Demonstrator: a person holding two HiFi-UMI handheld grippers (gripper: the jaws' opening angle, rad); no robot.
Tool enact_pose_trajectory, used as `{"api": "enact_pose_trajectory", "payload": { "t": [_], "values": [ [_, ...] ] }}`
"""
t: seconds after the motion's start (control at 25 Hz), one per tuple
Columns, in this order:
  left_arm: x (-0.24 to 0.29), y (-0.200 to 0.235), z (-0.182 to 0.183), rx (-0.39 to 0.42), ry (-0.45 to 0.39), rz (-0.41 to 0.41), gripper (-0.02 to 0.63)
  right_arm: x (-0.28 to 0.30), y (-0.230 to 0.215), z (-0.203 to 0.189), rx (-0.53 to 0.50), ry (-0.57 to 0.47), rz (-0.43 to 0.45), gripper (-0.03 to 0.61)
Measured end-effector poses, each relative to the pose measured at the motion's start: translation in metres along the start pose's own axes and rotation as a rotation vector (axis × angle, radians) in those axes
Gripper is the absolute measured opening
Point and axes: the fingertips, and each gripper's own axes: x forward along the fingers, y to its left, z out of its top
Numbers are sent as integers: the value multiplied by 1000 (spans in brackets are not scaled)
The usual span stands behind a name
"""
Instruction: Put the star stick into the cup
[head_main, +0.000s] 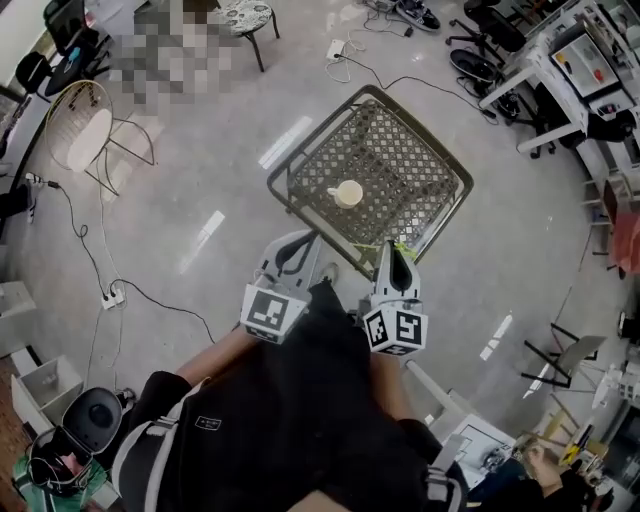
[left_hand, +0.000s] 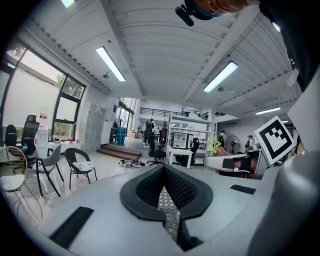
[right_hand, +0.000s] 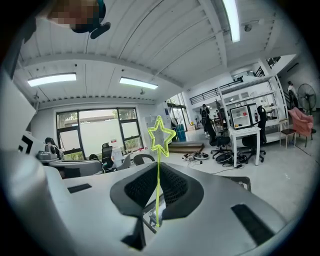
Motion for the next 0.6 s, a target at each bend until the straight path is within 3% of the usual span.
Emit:
{"api": "enact_pose_trajectory", "payload": {
  "t": [0.6],
  "values": [
    [60, 14, 29, 27, -29, 133, 17, 66, -35, 18, -2, 10, 133, 18]
  ]
}}
